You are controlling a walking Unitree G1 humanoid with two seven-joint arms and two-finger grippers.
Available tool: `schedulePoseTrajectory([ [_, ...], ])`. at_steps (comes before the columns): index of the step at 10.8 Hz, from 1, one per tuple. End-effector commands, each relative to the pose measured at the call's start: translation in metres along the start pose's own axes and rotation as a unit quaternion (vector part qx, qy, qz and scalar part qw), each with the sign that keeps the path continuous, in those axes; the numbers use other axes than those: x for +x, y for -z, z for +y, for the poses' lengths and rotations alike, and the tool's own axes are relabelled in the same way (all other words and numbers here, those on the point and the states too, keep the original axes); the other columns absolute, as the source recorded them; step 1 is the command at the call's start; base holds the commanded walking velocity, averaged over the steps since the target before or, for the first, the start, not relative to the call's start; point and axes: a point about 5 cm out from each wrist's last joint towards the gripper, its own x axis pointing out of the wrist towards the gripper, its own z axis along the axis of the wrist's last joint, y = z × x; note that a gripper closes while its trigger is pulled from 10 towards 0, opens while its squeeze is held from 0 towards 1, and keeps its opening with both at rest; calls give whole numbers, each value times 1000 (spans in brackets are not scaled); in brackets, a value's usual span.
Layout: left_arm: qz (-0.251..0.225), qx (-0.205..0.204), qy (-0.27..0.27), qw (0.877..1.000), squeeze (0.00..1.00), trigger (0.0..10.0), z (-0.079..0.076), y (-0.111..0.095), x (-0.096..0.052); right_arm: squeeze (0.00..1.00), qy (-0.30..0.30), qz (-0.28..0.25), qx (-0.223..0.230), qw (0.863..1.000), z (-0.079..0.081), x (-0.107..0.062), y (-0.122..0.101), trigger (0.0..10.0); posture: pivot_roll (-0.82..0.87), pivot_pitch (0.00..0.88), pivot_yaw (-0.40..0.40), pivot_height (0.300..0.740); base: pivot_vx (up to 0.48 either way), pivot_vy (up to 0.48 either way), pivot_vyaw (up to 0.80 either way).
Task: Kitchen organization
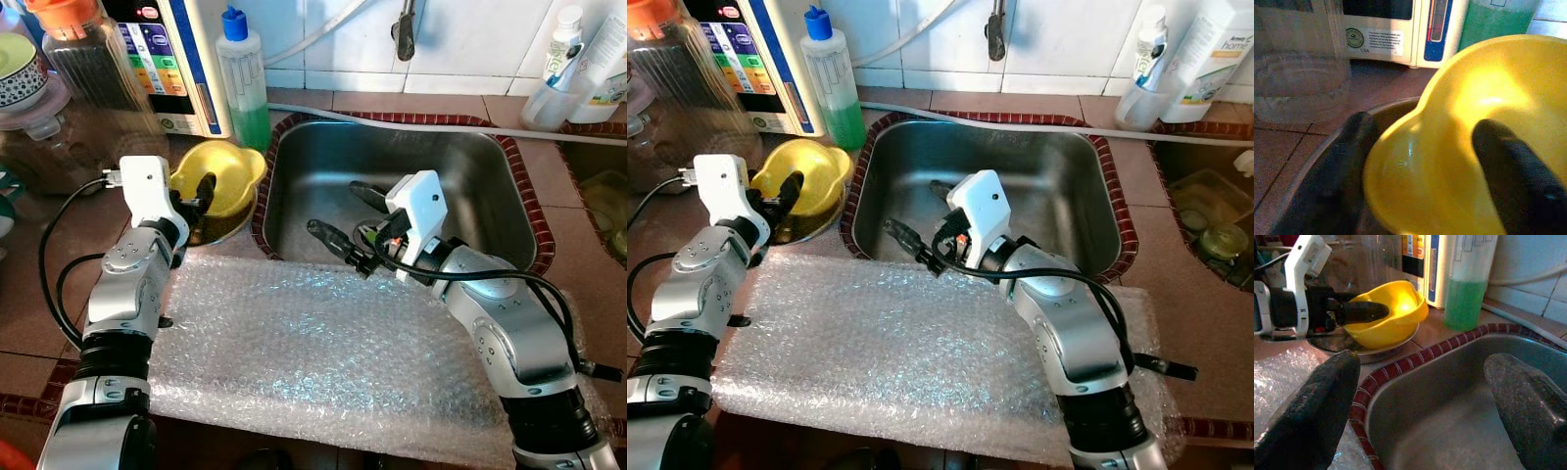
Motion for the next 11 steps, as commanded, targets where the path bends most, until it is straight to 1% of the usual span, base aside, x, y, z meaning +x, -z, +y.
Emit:
schedulePoseTrajectory([
  [1,17,4,-4,1000,0,0,4,6,-2,0,-9,0,-1,1000,3,-1,-1,10000,-177,217,79,740,0,0,0],
  [11,7,-2,-40,999,0,0,23,1,-7,0,-2,-2,-7,1000,-1,2,-1,10000,-164,215,74,740,0,0,0],
])
